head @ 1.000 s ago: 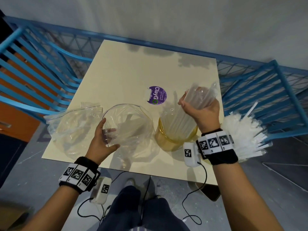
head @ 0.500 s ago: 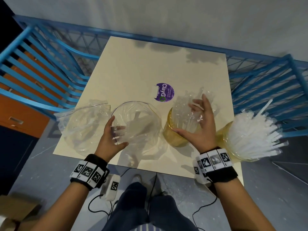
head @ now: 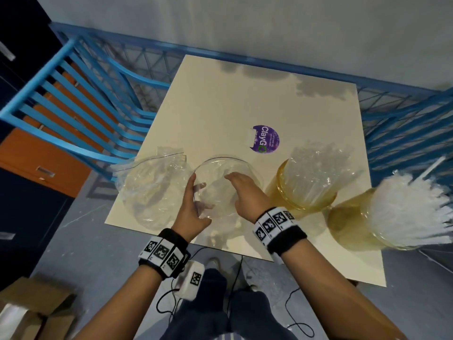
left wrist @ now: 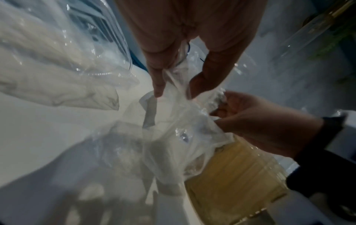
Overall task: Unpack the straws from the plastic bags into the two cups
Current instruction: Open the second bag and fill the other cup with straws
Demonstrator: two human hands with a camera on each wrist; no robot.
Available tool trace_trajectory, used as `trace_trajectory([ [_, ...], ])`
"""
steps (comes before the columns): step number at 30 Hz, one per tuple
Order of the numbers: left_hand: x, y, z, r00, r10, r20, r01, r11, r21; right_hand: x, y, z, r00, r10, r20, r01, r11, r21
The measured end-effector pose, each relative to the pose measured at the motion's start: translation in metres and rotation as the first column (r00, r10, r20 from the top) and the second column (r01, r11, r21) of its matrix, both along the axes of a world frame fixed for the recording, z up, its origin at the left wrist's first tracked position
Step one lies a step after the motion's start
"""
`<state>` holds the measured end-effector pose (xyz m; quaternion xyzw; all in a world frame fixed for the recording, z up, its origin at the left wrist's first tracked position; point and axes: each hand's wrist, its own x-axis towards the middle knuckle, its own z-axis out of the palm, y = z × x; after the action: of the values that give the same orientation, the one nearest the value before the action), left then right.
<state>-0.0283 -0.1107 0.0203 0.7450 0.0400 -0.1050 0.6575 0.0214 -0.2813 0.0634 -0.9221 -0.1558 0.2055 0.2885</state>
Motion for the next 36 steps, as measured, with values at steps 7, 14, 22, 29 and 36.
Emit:
trace_trajectory([
  [7, 0.019, -0.012, -0.008, 0.99, 0.094, -0.101, -0.103, 0.992, -0.079, 0.013, 0.01, -0.039, 1.0, -0.007, 0.021, 0.006, 1.0, 0.031],
  [14, 0.03, -0.005, -0.001, 0.996, 0.074, -0.045, -0.073, 0.997, 0.008, 0.009, 0.009, -0.003, 0.868, -0.489, 0.083, 0.382, 0.765, 0.519],
  [22, 0.03, 0.019, 0.019, 0.996, -0.042, 0.078, 0.017, 0.956, 0.294, -0.021, -0.011, 0.099, 0.736, -0.661, -0.149, 0.366, 0.202, 0.908],
  [29, 0.018, -0.046, 0.061, 0.856, -0.12, 0.503, -0.113, 0.905, 0.41, -0.065, -0.091, 0.123, 0.65, -0.684, -0.331, 0.419, -0.042, 0.907],
  [36, 0.022, -0.145, 0.041, 0.95, -0.306, 0.069, 0.277, 0.921, 0.274, -0.091, -0.163, 0.113, 0.424, -0.892, -0.153, 0.584, 0.14, 0.8],
])
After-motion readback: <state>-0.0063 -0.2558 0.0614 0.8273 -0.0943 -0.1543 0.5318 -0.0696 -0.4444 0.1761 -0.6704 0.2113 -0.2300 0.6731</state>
